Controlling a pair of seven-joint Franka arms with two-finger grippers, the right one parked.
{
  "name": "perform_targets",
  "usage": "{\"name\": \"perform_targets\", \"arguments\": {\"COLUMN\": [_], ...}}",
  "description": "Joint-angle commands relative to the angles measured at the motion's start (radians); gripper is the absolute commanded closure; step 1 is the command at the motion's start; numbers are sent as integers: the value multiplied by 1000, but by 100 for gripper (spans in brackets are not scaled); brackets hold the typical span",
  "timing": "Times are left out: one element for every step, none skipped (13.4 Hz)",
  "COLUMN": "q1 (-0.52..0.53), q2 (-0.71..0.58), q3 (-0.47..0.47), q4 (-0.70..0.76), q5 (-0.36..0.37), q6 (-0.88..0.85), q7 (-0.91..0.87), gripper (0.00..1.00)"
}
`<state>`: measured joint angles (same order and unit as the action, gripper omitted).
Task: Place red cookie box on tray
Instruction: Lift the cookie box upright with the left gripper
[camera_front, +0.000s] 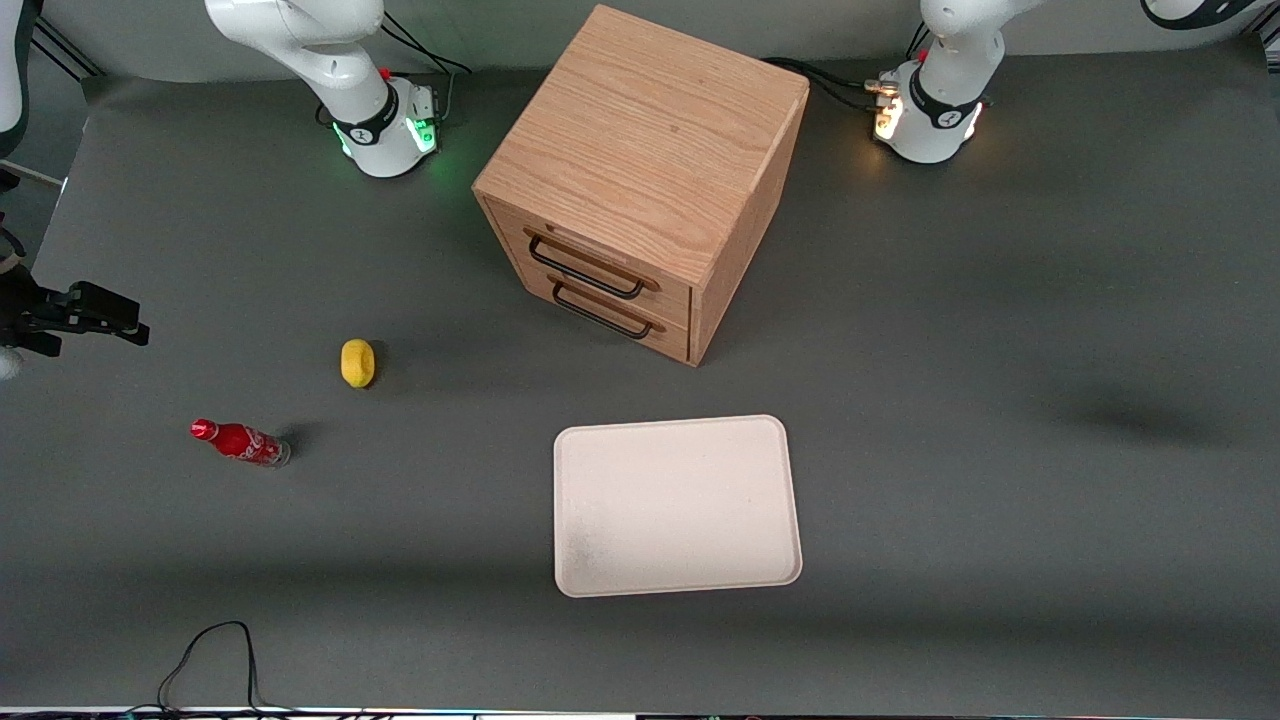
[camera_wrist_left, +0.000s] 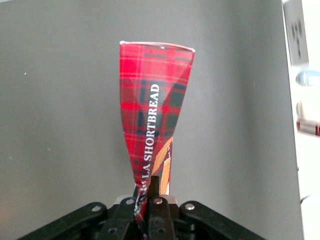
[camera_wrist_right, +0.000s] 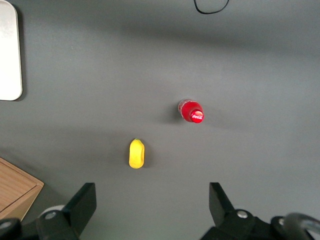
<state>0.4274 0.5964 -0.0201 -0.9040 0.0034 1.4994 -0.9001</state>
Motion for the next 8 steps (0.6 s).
{"name": "perform_targets", "arguments": {"q1": [-91,-142,-200,-270,-351,-421,-477,-533], "q2": [-72,-75,-86,-93,-93,-95,-96,-93], "q3": [-29,-35,-35,-34,-32,-32,-34,-34], "q4": [-18,-18,-21,-32,-38,-39,-46,-46], "q5": [7,9,12,24,55,69,69,63], "q6": [-62,-76,-91,-94,-96,-97,-114,-137], "q7": [136,153,161,170,168,161,155,162], "gripper": [100,100,100,100,100,100,100,100]}}
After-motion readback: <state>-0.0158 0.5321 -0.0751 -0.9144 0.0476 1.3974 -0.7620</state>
